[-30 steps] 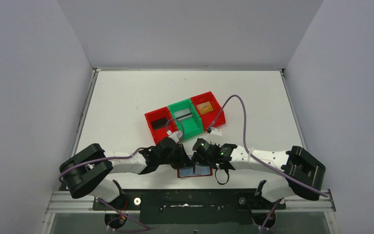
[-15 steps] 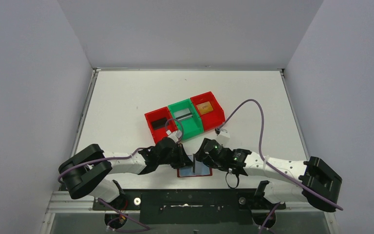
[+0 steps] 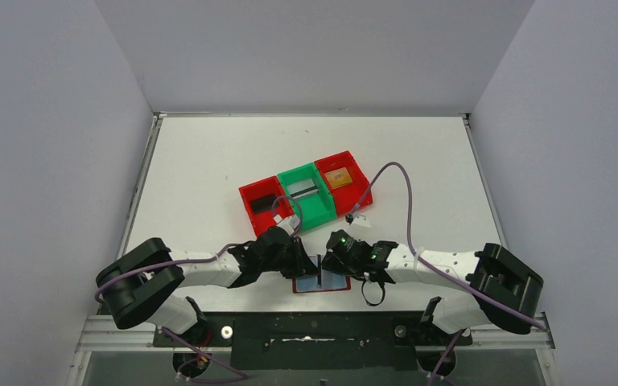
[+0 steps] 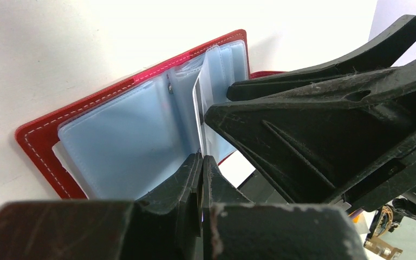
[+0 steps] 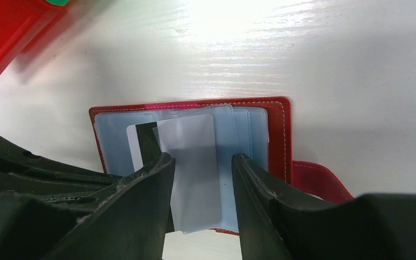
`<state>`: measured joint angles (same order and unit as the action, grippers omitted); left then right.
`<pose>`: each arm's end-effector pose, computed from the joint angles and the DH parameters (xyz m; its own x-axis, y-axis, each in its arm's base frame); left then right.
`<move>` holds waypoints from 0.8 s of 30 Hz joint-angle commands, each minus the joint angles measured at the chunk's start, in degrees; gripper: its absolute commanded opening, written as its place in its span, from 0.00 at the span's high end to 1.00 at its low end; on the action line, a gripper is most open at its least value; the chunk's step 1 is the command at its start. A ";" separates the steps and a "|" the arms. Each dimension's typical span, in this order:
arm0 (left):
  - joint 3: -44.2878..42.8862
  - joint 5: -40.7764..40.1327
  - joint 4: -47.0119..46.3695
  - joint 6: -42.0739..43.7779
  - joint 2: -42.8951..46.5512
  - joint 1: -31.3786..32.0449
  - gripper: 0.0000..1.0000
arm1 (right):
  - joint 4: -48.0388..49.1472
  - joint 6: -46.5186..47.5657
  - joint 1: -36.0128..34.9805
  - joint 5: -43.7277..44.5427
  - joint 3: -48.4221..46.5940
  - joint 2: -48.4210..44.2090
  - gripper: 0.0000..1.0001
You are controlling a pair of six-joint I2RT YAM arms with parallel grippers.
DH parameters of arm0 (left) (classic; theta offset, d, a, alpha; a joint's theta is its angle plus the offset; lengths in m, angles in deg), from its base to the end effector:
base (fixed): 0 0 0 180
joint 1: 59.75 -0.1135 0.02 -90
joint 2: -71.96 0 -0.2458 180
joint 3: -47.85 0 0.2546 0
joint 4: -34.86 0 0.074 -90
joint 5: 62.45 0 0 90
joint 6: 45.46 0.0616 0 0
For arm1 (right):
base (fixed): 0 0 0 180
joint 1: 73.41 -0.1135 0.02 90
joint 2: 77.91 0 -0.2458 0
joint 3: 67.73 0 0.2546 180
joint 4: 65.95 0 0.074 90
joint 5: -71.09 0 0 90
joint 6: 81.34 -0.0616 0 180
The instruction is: Take the credit cards out of the card holder
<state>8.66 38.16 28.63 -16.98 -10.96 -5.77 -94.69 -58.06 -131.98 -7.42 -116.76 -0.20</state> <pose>0.1557 -0.2335 0.0995 -0.9450 -0.1694 -0.2798 0.1054 0.6521 -0.7508 0.1478 0.2184 0.1183 -0.8904 0.2693 -0.3670 0.0953 0.8986 0.4283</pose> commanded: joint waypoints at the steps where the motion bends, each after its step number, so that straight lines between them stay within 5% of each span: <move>1: -0.28 -0.09 -3.18 0.34 2.06 -0.10 1.00 | -3.45 1.06 -0.06 2.19 -3.11 1.54 0.56; 11: -0.46 0.02 -3.48 0.53 1.90 -0.10 1.00 | 0.85 2.86 -0.29 -0.32 -2.06 -4.35 0.52; 24: -0.87 -0.27 -0.59 1.30 4.68 -1.07 1.00 | -4.75 1.13 -0.60 1.12 -3.39 1.51 0.56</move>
<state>8.84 38.01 29.88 -16.76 -10.28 -6.12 -97.66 -56.68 -132.04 -8.19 -118.83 1.50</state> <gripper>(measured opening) 0.010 0.447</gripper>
